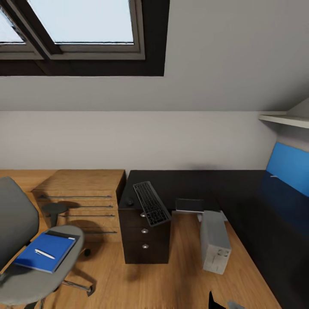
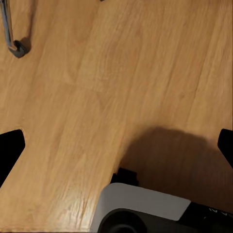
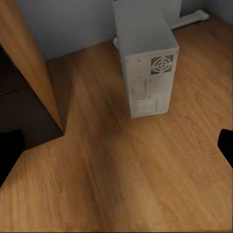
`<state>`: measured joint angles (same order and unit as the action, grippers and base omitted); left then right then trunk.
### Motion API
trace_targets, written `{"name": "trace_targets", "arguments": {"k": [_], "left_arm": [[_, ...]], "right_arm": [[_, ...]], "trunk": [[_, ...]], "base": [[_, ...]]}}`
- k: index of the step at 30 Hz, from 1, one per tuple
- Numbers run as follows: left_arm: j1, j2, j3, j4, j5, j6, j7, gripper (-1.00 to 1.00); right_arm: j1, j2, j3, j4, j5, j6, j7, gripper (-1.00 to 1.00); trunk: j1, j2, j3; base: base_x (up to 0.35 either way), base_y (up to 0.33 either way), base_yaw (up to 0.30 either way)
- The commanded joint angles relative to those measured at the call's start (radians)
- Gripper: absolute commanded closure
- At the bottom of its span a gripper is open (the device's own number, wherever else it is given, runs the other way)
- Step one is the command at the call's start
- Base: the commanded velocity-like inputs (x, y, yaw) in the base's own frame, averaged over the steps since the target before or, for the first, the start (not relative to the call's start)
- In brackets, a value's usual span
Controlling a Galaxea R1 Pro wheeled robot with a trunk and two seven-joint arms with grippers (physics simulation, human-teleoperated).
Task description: In the bedroom, organize the workspace by keeping the computer under the desk, ensuring the monitor is on the desk, placing the keyboard on the desk next to the monitor, placing the mouse on the desk next to the keyboard, moving the folder from the swivel chair onto the desk next to the mouse, stacking the notebook on top of the folder with the pen on top of the notebook, and positioning the swivel chair next to the desk.
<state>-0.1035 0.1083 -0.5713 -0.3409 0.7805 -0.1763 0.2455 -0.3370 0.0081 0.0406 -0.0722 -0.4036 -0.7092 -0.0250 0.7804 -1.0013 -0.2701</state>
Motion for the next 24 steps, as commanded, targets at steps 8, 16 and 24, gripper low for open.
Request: {"name": "trace_targets", "arguments": {"k": [8,16,24], "left_arm": [[-0.001,-0.007,-0.01,-0.001,0.009,-0.002,0.006,-1.0],[-0.001,-0.012,-0.01,-0.001,0.009,-0.002,0.006,-1.0],[-0.001,-0.012,-0.01,-0.001,0.009,-0.002,0.006,-1.0]], "right_arm": [[0.0,0.004,0.006,0.001,0.022,-0.003,-0.003,-1.0],[0.0,0.004,0.007,0.013,0.023,-0.003,-0.003,-1.0],[0.0,0.004,0.007,0.014,0.023,-0.003,-0.003,-1.0]], "trunk": [[-0.031,0.055,0.019],[-0.062,0.111,0.044],[-0.093,0.167,0.069]], "base": [[-0.338,-0.005,0.165],[-0.34,0.0,0.006],[-0.34,0.0,0.0]]}}
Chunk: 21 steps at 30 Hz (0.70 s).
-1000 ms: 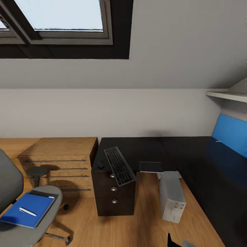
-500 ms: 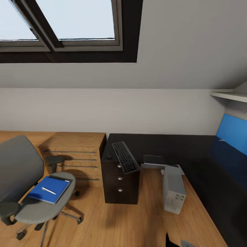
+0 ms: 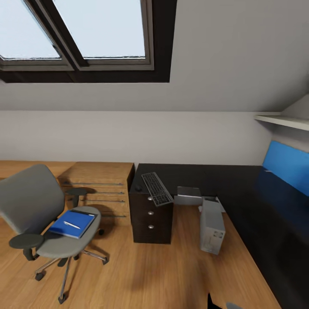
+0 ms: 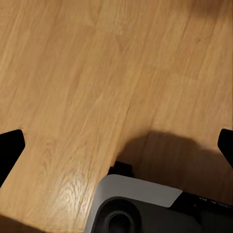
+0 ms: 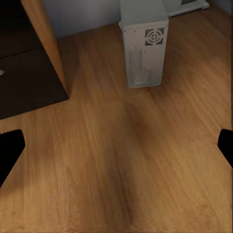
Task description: In the bedroom, organize the workspace by keeping the computer under the desk, ensuring the monitor is on the desk, placing the keyboard on the desk next to the monitor, placing the mouse on the desk next to the keyboard, moving the folder from the swivel chair onto the desk next to the mouse, stacking the notebook on top of the folder with the pen on top of the notebook, and positioning the swivel chair next to the desk.
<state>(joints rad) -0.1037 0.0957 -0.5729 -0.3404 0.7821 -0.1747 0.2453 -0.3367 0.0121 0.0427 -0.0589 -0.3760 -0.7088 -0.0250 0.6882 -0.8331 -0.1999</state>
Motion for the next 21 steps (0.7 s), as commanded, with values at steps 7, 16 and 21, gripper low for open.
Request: {"name": "trace_targets", "arguments": {"k": [7,16,21], "left_arm": [[-0.001,0.001,-0.008,-0.002,0.005,-0.005,0.006,-1.0],[-0.001,-0.001,-0.01,-0.002,0.003,-0.005,0.006,-1.0],[-0.001,-0.004,-0.011,-0.002,0.002,-0.005,0.006,-1.0]], "right_arm": [[-0.001,0.0,0.005,0.001,-0.004,-0.003,-0.003,-1.0],[-0.001,0.001,0.005,0.001,-0.004,-0.002,-0.002,-1.0],[-0.001,0.0,0.005,0.014,0.008,-0.001,-0.001,-1.0]], "trunk": [[-0.027,0.048,0.021],[-0.062,0.111,0.049],[-0.081,0.146,0.064]], "base": [[-0.34,0.0,0.0],[-0.331,-0.078,0.0],[-0.294,-0.218,0.0]]}}
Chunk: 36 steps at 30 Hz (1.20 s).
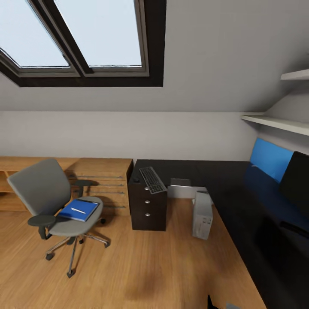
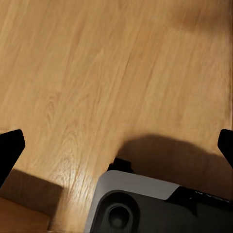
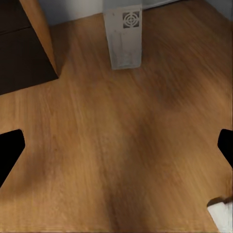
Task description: In the bedroom, organize the workspace by keeping the computer under the desk, ensuring the monitor is on the desk, placing the keyboard on the desk next to the monitor, placing the mouse on the desk next to the keyboard, moving the folder from the swivel chair onto the desk next to the mouse, stacking the notebook on top of the folder with the pen on top of the notebook, and positioning the swivel chair next to the desk.
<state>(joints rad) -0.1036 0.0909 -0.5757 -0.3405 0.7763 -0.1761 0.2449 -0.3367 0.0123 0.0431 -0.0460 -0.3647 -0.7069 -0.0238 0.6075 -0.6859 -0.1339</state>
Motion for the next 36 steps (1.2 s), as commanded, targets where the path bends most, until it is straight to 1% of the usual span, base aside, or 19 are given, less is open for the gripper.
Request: {"name": "trace_targets", "arguments": {"k": [1,5,6,8,16,32,36], "left_arm": [[-0.001,-0.001,-0.01,-0.002,0.008,-0.003,0.007,-1.0],[-0.001,-0.002,-0.01,-0.002,0.008,-0.003,0.007,-1.0],[-0.001,-0.002,-0.01,-0.002,0.008,-0.003,0.007,-1.0],[-0.001,-0.002,-0.01,-0.002,0.008,-0.003,0.007,-1.0],[-0.001,-0.002,-0.009,-0.002,0.008,-0.003,0.007,-1.0],[-0.001,-0.001,-0.007,-0.002,0.01,-0.003,0.008,-1.0],[-0.001,-0.002,-0.008,-0.002,0.01,-0.003,0.008,-1.0]], "right_arm": [[-0.001,0.0,0.006,0.009,0.021,-0.002,-0.003,-1.0],[-0.001,0.0,0.005,0.015,0.097,-0.002,-0.005,-1.0],[-0.001,0.0,0.004,0.016,0.108,-0.003,-0.005,-1.0],[-0.001,0.0,0.004,0.016,0.118,-0.004,-0.006,-1.0],[-0.001,0.0,0.003,0.015,0.124,-0.005,-0.008,-1.0],[-0.001,0.0,0.001,0.015,0.123,-0.006,-0.008,-1.0],[-0.001,0.0,0.001,0.015,0.123,-0.006,-0.008,-1.0]], "trunk": [[-0.004,0.006,0.002],[-0.02,0.034,0.014],[-0.023,0.041,0.017],[-0.031,0.055,0.023],[-0.062,0.111,0.049],[-0.123,0.223,0.099],[-0.138,0.251,0.111]], "base": [[-0.289,-0.232,0.0],[-0.288,-0.234,0.0],[-0.288,-0.234,0.0],[-0.288,-0.231,0.0],[-0.305,-0.171,0.0],[-0.333,-0.081,0.0],[-0.323,-0.127,-0.11]]}}
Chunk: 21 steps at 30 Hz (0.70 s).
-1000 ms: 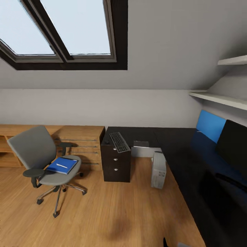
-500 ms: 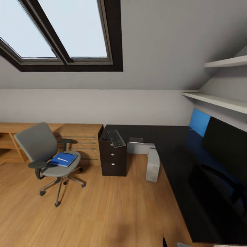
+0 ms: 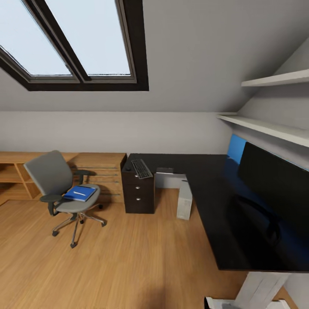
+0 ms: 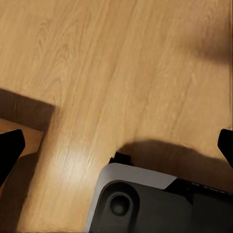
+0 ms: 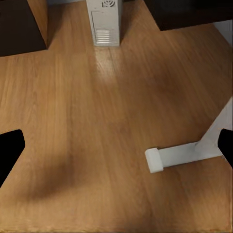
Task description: In the bedroom, organize the workspace by keeping the computer under the desk, ensuring the monitor is on the desk, placing the keyboard on the desk next to the monitor, placing the mouse on the desk next to the keyboard, moving the folder from the swivel chair onto the desk next to the mouse, stacking the notebook on top of the folder with the pen on top of the notebook, and positioning the swivel chair next to the desk.
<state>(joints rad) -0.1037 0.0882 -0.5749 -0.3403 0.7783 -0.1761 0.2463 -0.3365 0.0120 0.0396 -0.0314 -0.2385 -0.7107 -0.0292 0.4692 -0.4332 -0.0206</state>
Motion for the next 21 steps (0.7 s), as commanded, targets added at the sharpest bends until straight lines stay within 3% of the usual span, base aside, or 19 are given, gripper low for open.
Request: {"name": "trace_targets", "arguments": {"k": [1,11,21], "left_arm": [[-0.001,0.001,-0.009,-0.002,0.008,-0.003,0.007,-1.0],[-0.001,0.001,-0.008,-0.002,0.009,-0.003,0.006,-1.0],[-0.001,0.002,-0.004,-0.001,0.011,-0.011,0.001,-1.0]], "right_arm": [[-0.001,0.0,0.004,0.001,-0.004,-0.002,-0.003,-1.0],[-0.001,0.0,0.005,0.001,-0.001,-0.002,-0.003,-1.0],[-0.001,0.0,0.005,0.001,0.001,-0.002,-0.003,-1.0]], "trunk": [[-0.004,0.005,0.001],[-0.012,0.019,0.007],[-0.012,0.019,0.007]], "base": [[-0.305,-0.186,-0.197],[-0.263,-0.211,-0.253],[-0.038,-0.034,-0.269]]}}
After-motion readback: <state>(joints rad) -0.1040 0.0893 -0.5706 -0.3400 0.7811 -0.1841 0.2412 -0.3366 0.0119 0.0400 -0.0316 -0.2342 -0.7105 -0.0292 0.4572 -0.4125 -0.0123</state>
